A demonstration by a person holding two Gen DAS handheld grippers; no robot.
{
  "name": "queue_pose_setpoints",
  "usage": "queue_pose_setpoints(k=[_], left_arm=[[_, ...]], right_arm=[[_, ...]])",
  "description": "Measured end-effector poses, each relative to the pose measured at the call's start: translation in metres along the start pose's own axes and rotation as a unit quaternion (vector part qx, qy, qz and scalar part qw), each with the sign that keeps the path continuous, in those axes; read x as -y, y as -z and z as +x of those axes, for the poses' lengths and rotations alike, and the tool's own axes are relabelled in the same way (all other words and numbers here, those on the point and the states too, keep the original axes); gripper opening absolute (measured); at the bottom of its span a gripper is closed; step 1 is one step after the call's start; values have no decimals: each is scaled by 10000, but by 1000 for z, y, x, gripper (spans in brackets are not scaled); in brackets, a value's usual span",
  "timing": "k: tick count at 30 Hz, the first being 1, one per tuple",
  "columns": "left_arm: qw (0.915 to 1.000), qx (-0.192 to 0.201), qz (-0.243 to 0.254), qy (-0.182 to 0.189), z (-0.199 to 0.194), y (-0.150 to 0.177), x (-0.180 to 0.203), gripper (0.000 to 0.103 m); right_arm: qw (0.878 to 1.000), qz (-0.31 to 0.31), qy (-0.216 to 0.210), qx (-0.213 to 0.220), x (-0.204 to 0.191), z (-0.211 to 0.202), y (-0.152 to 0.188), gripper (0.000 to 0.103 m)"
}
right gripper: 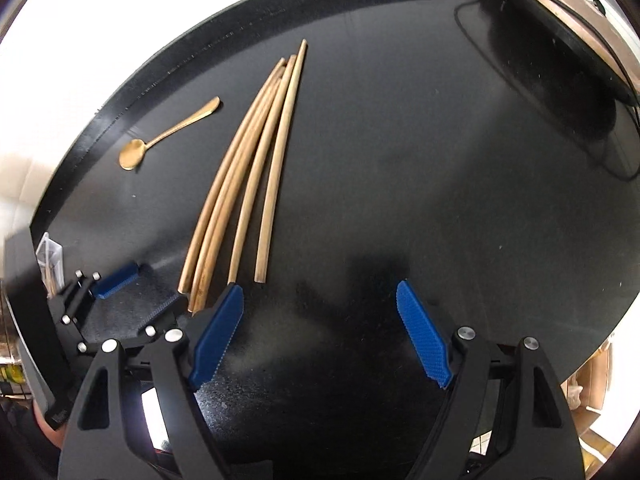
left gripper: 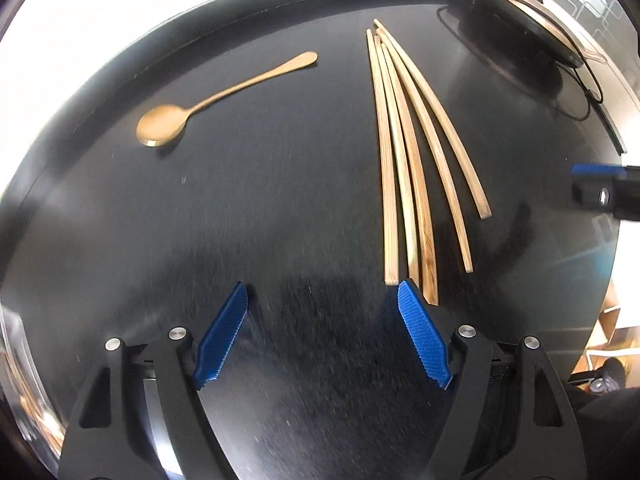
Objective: Organize utensils
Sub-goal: 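Move both open tools back over the remaining chopsticks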
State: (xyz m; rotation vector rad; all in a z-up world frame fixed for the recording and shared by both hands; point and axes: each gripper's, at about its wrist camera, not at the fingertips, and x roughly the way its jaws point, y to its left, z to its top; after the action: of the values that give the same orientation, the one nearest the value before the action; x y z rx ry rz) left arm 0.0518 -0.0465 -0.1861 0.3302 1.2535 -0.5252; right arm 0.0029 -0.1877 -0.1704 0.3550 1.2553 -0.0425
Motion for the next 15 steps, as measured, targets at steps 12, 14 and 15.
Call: queue_pose_setpoints(k=[12,14,15], left_arm=[[9996,68,286,47,6,-13,-30,77],[9993,101,364,72,11,-21,-28,78],[9991,126,401,79,13,-27,-27,79]], right_arm=[[9974,-321,629,-128,-36,42,-4,77],[9952,-490,846,-71,-41,47,-9,77],[9944,-545,902,-49,-42,49,-11,77]])
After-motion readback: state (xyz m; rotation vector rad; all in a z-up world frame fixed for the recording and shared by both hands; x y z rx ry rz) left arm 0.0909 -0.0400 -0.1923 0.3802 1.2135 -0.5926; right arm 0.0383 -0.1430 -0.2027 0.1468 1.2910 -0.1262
